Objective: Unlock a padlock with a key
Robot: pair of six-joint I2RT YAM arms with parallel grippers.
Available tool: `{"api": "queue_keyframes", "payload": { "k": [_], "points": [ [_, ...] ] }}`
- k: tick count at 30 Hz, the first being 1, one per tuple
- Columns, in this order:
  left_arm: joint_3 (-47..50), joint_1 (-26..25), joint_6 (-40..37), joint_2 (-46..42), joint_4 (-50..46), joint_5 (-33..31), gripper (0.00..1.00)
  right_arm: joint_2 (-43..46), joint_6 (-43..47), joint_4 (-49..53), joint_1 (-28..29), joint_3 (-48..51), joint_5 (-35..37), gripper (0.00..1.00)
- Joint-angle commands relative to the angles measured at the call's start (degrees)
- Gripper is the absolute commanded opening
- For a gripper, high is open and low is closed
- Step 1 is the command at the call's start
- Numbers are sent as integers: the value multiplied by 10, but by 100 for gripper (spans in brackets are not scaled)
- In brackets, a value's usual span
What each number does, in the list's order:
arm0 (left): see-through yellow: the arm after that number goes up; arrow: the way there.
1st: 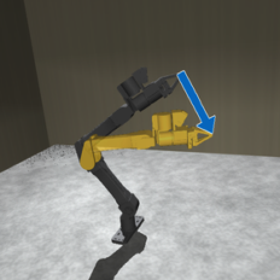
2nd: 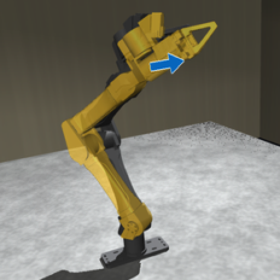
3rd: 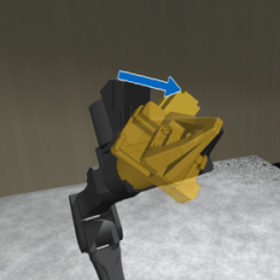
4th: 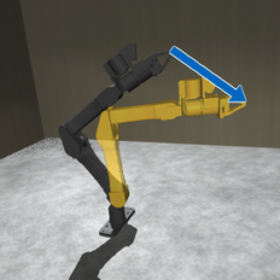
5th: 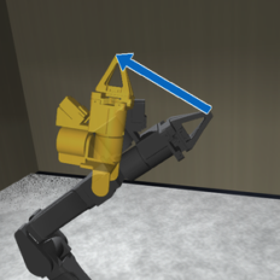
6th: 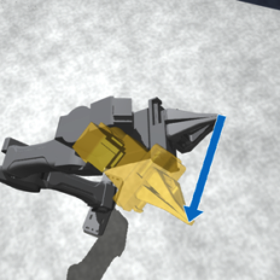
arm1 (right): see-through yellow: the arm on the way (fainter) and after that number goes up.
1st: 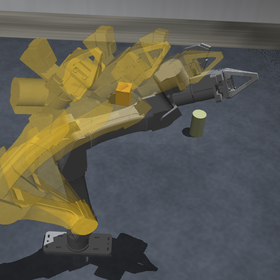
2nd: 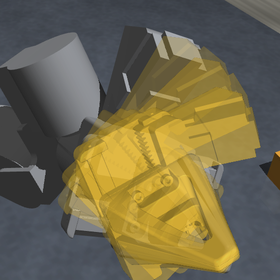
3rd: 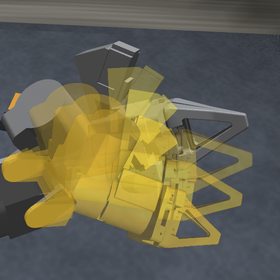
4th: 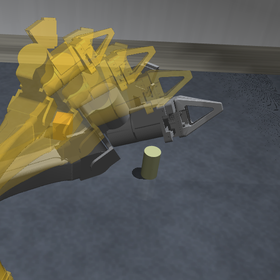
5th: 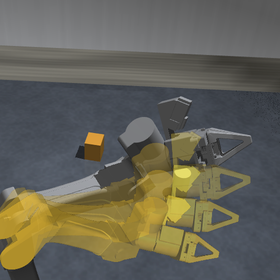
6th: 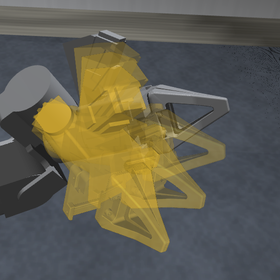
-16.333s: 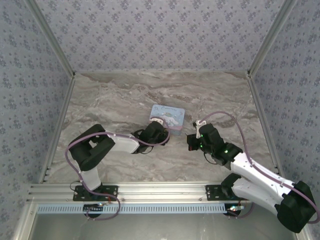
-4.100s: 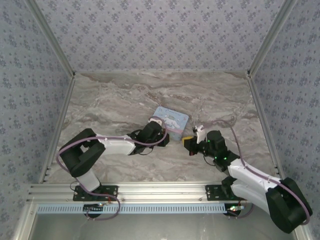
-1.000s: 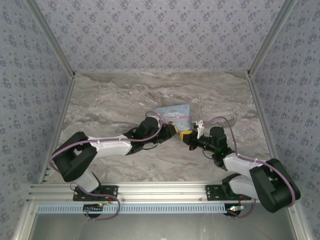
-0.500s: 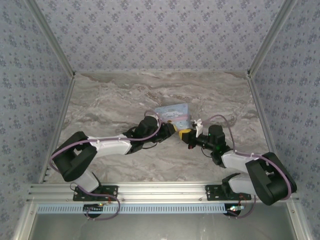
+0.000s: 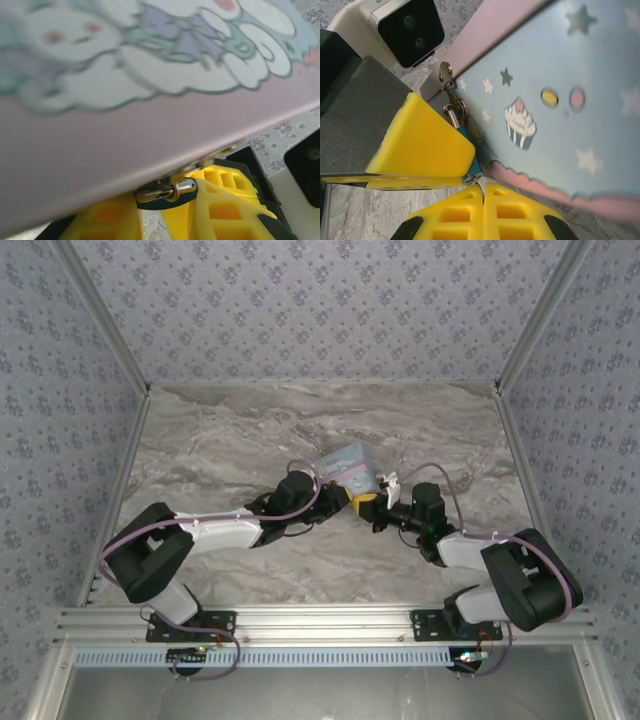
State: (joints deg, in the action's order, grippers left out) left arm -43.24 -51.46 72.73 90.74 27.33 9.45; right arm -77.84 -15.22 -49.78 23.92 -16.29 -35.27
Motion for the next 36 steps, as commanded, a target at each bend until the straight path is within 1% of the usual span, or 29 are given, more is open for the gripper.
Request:
{"api": "queue_keyframes", "payload": {
  "k": [1, 4, 13, 19, 27, 29, 36],
  "points": [
    [-12, -17, -10, -20, 63, 61, 22, -5, -9, -58, 7, -36, -5, 0],
    [-12, -16, -13, -13, 61, 55, 22, -3, -13, -50, 11, -41, -2, 0],
    [-3, 4, -16, 22, 69, 39, 22, -10, -32, -20, 16, -2, 43, 0],
    [-6, 8, -10, 59, 91, 42, 22, -18, -61, -6, 21, 5, 66, 0],
    [-10, 13, -1, 103, 116, 38, 23, -23, -113, 32, 35, 9, 118, 0],
    [-12, 13, -1, 112, 118, 41, 24, -24, -125, 35, 35, 11, 123, 0],
    [-2, 14, 12, 119, 140, 41, 37, -21, -166, 79, 36, 6, 144, 0]
  ]
}}
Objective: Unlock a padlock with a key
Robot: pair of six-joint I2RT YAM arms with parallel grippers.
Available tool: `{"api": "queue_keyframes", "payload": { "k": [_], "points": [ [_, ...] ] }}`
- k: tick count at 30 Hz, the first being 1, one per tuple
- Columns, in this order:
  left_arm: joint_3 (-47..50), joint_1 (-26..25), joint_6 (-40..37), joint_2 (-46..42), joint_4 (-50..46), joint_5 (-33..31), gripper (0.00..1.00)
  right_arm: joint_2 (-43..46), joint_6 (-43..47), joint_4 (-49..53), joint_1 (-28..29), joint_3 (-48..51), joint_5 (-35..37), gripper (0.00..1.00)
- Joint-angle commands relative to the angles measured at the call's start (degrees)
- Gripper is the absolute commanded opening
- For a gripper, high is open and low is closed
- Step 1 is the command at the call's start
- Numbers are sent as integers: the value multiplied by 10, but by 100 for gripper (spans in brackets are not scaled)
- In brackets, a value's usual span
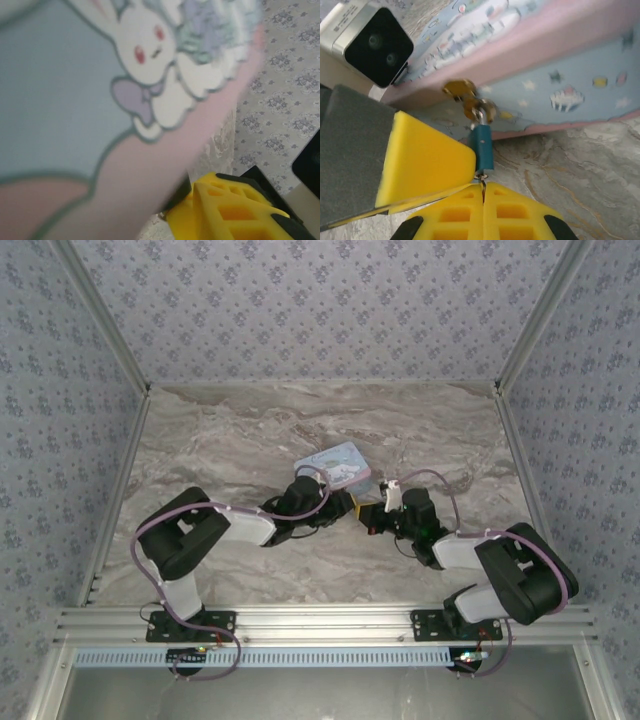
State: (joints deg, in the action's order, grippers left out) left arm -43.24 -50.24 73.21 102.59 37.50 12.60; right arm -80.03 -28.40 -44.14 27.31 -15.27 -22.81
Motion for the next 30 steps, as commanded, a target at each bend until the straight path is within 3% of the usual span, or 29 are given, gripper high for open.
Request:
{"api": "queue_keyframes", "payload": {
  "k": [1, 9, 14, 18, 30],
  "points": [
    [0, 3, 7, -3, 39, 9, 39, 0, -41, 28, 2, -5, 21, 0],
    [24, 3, -2, -58, 12, -5, 62, 0, -66, 77, 3, -16, 24, 0],
    [39, 3, -37, -119, -16, -23, 65, 0, -95, 83, 4, -15, 20, 0],
    [34, 2, -112, -181, -53, -48, 66, 1, -112, 73, 19, -11, 28, 0],
    [84, 15, -251, -339, -60, -180, 69, 0, -127, 65, 47, -15, 54, 0]
  ]
}}
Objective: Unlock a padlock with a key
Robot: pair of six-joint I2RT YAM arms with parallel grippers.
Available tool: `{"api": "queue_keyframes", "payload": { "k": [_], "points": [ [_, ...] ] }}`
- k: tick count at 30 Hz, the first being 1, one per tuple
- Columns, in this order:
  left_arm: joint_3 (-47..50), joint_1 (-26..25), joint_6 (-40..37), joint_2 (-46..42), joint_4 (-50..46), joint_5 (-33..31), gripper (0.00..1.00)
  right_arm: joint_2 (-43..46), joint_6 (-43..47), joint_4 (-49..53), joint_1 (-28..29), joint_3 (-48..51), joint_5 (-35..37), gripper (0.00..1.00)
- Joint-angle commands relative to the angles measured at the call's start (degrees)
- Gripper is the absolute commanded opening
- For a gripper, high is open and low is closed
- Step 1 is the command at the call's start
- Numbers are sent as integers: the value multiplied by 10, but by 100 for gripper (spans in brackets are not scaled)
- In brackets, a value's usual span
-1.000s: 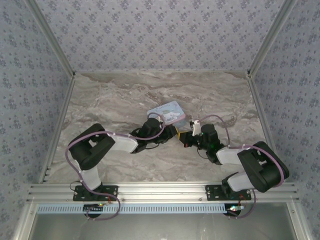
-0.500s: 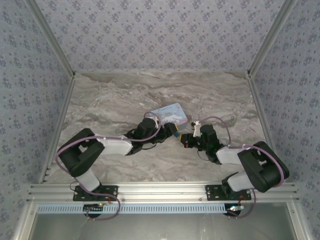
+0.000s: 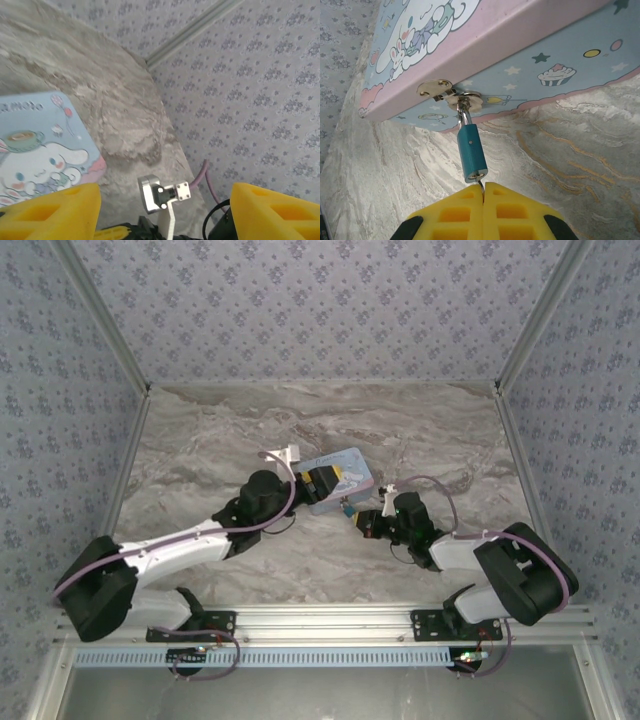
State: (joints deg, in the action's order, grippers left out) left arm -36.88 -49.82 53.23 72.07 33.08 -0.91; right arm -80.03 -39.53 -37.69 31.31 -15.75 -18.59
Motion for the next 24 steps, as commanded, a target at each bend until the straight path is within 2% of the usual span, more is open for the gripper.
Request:
{"api": "queue_keyframes", "payload": {
  "k": [1, 7, 13, 19, 24],
  "points": [
    [31, 16, -53, -53, -28, -48, 69, 0, -19, 2, 10, -11, 12, 0],
    [84, 47, -34, -163, -144, -34, 75, 0, -73, 12, 21, -20, 21, 0],
    [172, 47, 20, -214, -107, 5, 72, 2, -125, 12, 31, -22, 33, 0],
    [202, 48, 49, -197, -58, 28, 71, 2, -171, 11, 33, -26, 33, 0],
    [204, 43, 104, -125, 7, 50, 69, 2, -181, 13, 40, -29, 39, 0]
  ]
}}
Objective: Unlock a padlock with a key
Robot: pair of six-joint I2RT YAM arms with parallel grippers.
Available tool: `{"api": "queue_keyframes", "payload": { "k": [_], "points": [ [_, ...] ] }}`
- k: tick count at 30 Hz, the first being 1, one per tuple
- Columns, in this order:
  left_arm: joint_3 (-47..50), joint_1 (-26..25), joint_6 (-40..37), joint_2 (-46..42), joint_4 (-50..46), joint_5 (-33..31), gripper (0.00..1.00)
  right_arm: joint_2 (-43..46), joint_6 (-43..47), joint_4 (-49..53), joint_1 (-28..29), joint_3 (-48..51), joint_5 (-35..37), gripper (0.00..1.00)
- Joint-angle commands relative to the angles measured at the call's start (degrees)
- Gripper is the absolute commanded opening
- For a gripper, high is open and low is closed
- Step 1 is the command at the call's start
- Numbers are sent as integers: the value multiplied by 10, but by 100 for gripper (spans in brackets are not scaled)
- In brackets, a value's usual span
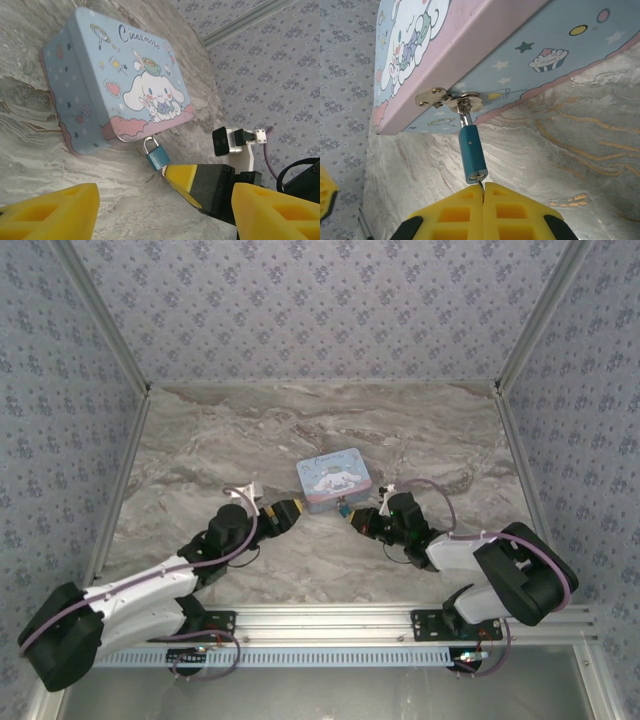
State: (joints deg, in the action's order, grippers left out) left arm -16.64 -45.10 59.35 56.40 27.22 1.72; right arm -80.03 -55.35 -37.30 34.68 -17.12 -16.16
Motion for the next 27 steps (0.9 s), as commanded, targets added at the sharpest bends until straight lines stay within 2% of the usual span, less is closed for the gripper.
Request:
{"api": "queue_keyframes", "payload": {
  "k": [1, 14, 27],
  "points": [
    [1, -7, 60, 54, 84, 26, 69, 2, -24, 9, 7, -15, 17, 0],
    [-49, -64, 167, 317, 329, 5, 48, 5, -59, 12, 12, -17, 23, 0],
    [-75, -91, 242, 451, 450, -46, 40, 11, -69, 19, 18, -21, 30, 0]
  ]
}}
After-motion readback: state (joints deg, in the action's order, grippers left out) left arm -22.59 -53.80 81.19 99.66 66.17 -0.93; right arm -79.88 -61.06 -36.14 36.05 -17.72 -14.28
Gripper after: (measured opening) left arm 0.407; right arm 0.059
